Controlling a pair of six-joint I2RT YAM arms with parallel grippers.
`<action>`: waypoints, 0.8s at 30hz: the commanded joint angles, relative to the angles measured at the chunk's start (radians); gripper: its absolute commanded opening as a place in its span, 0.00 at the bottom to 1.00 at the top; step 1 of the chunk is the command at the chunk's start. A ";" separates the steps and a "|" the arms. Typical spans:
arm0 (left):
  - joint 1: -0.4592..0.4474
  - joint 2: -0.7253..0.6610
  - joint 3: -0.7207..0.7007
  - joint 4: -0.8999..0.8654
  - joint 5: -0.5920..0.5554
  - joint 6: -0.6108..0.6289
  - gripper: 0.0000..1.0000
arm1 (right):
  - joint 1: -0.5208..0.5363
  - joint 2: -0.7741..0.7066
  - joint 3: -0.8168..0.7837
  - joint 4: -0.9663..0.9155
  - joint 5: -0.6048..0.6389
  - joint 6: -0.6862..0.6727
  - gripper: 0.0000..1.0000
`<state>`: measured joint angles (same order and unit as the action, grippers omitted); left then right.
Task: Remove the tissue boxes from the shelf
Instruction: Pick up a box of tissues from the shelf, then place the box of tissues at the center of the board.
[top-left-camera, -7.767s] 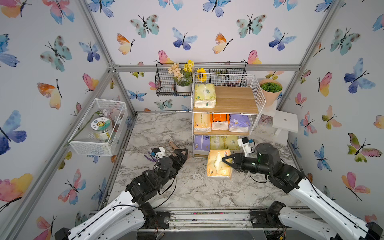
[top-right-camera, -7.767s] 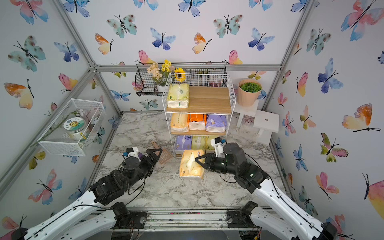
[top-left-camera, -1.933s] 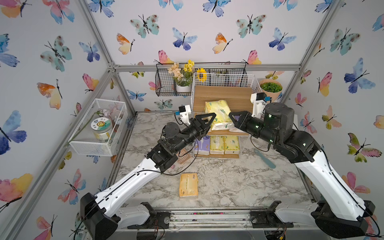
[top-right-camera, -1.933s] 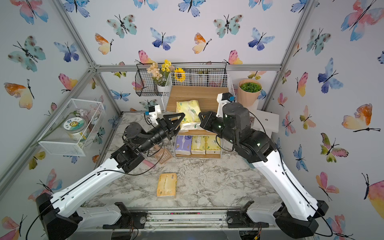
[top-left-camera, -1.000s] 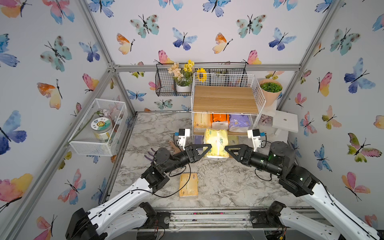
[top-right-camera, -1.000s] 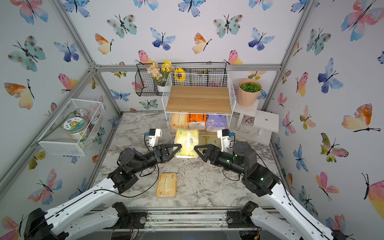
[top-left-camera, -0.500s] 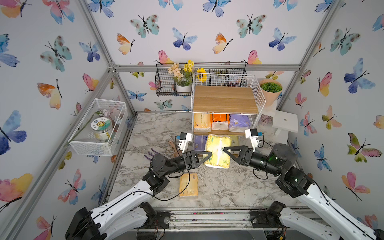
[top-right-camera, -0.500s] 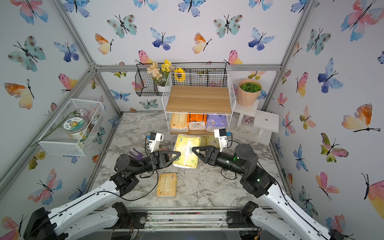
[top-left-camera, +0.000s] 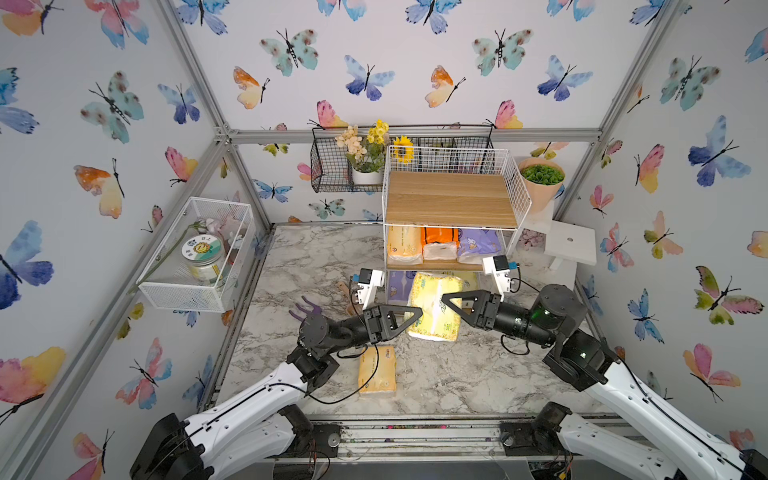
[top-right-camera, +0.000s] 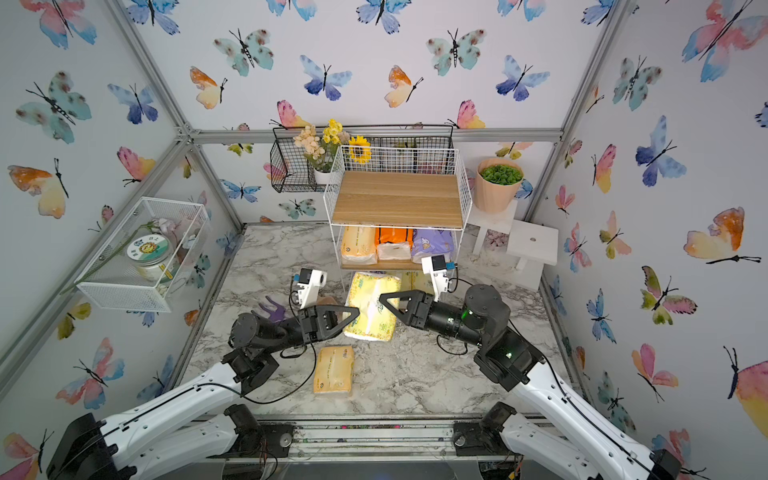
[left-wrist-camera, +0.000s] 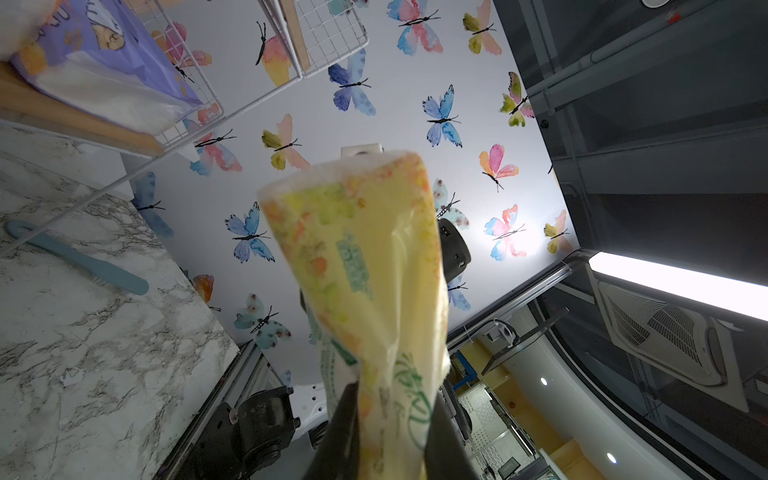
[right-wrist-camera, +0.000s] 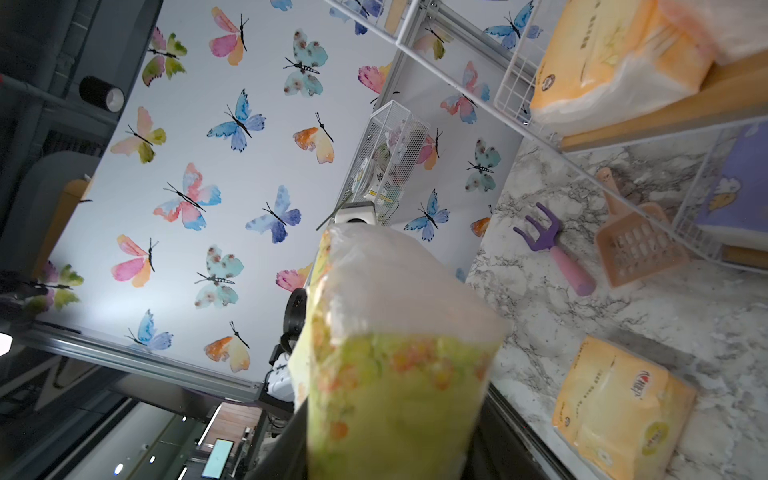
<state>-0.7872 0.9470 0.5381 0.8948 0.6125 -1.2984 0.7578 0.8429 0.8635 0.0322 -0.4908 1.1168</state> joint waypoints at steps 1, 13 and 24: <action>-0.002 0.001 0.004 0.000 0.030 0.011 0.19 | -0.002 0.004 -0.010 0.052 -0.027 0.000 0.37; 0.009 -0.135 -0.029 -0.438 -0.274 0.125 0.99 | -0.002 -0.102 -0.138 -0.139 0.073 -0.068 0.20; 0.010 -0.221 -0.007 -0.911 -0.680 0.086 0.99 | -0.002 -0.038 -0.408 -0.158 0.060 -0.123 0.22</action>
<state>-0.7822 0.7258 0.5022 0.1577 0.0872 -1.2098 0.7570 0.7952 0.4999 -0.1871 -0.4332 1.0042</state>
